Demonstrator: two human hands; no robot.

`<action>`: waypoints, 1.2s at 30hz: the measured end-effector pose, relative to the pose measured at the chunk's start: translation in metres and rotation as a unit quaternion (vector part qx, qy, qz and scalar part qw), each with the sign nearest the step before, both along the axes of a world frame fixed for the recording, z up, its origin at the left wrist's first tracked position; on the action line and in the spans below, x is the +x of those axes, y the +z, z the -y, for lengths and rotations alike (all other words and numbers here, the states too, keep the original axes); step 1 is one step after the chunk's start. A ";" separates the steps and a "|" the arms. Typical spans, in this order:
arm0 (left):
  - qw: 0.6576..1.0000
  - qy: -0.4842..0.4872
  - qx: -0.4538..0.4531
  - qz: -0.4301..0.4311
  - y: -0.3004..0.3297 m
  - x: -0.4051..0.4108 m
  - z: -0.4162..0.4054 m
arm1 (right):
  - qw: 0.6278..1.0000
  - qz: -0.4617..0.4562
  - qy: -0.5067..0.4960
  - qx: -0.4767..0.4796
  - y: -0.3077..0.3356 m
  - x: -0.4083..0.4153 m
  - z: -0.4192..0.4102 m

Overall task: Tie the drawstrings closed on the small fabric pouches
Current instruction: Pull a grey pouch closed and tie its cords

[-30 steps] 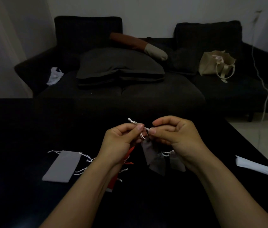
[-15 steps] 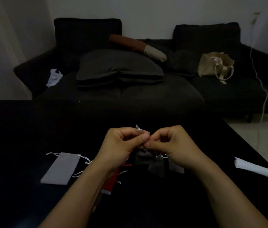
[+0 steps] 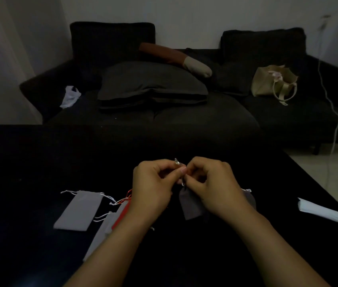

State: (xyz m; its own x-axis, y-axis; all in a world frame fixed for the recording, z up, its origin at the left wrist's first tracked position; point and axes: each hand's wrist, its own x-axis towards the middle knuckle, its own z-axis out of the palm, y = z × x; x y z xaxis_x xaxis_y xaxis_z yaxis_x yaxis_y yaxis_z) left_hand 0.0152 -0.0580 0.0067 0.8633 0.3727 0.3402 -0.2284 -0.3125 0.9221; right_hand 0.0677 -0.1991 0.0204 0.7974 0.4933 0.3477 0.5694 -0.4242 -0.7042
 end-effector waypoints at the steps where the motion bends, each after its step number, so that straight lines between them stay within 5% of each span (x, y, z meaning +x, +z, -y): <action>1: 1.000 0.002 -0.007 -0.002 -0.001 0.000 0.002 | 1.000 -0.001 -0.013 -0.006 -0.001 0.000 -0.001; 5: 0.996 -0.012 -0.093 -0.003 -0.003 0.004 0.006 | 0.988 -0.110 -0.036 0.100 -0.004 -0.004 -0.007; 10: 0.990 -0.004 -0.138 0.037 -0.002 0.005 0.003 | 0.907 -0.309 0.017 0.287 0.000 -0.009 -0.011; 16: 0.993 0.022 -0.097 0.071 0.000 0.003 0.002 | 0.850 -0.398 0.035 0.342 0.006 -0.010 -0.012; 24: 0.990 -0.013 -0.114 0.087 0.000 0.002 0.006 | 0.724 -0.530 0.008 0.442 0.004 -0.006 -0.013; 27: 0.990 -0.023 -0.117 0.076 0.000 0.000 0.006 | 0.730 -0.526 0.009 0.436 0.004 -0.004 -0.011; 30: 0.977 -0.014 -0.204 0.053 0.003 0.000 0.008 | 0.735 -0.516 0.011 0.440 0.004 -0.003 -0.013; 36: 0.911 -0.073 -0.407 -0.006 0.014 0.001 0.006 | 0.669 -0.539 0.038 0.510 0.010 -0.002 -0.015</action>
